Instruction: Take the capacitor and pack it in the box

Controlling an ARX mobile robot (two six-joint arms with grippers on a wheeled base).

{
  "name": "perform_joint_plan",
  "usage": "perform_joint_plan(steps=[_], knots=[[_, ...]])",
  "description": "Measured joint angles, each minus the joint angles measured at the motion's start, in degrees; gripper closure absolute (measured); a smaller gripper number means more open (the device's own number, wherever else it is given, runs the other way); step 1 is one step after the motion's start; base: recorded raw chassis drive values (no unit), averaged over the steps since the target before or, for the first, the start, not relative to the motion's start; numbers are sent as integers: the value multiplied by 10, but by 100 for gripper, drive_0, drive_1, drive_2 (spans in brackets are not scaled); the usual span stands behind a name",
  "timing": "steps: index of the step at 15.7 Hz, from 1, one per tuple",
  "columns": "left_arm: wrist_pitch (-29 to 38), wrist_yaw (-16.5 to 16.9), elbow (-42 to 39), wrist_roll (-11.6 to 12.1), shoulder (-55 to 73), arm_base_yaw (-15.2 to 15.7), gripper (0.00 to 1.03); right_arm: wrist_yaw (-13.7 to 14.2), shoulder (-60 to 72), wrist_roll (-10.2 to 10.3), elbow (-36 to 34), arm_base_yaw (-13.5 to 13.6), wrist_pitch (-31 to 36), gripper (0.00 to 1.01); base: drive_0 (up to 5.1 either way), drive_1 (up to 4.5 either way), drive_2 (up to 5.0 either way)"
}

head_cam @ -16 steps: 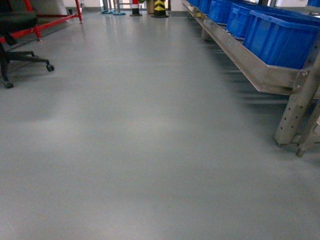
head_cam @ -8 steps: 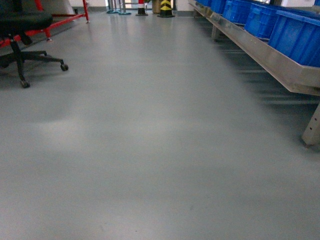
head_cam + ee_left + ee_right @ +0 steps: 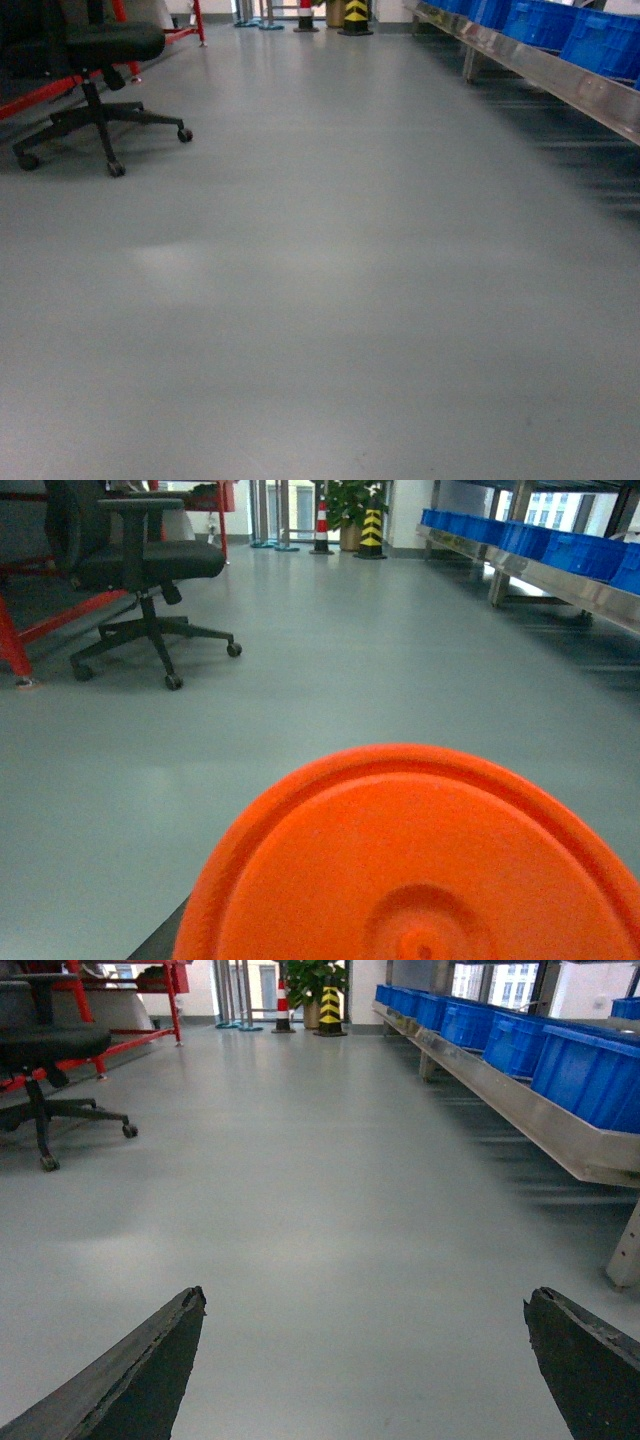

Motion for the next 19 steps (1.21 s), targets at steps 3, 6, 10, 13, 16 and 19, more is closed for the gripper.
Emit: perform_joint_plan(steps=[3, 6, 10, 13, 16, 19], knots=[[1, 0, 0, 0, 0, 0, 60, 0, 0, 0, 0, 0, -1, 3, -496, 249, 249], [0, 0, 0, 0, 0, 0, 60, 0, 0, 0, 0, 0, 0, 3, -501, 245, 245], [0, 0, 0, 0, 0, 0, 60, 0, 0, 0, 0, 0, -1, 3, -499, 246, 246], [-1, 0, 0, 0, 0, 0, 60, 0, 0, 0, 0, 0, -2, 3, -501, 245, 245], [0, 0, 0, 0, 0, 0, 60, 0, 0, 0, 0, 0, 3, 3, -499, 247, 247], [-1, 0, 0, 0, 0, 0, 60, 0, 0, 0, 0, 0, -1, 3, -494, 251, 251]])
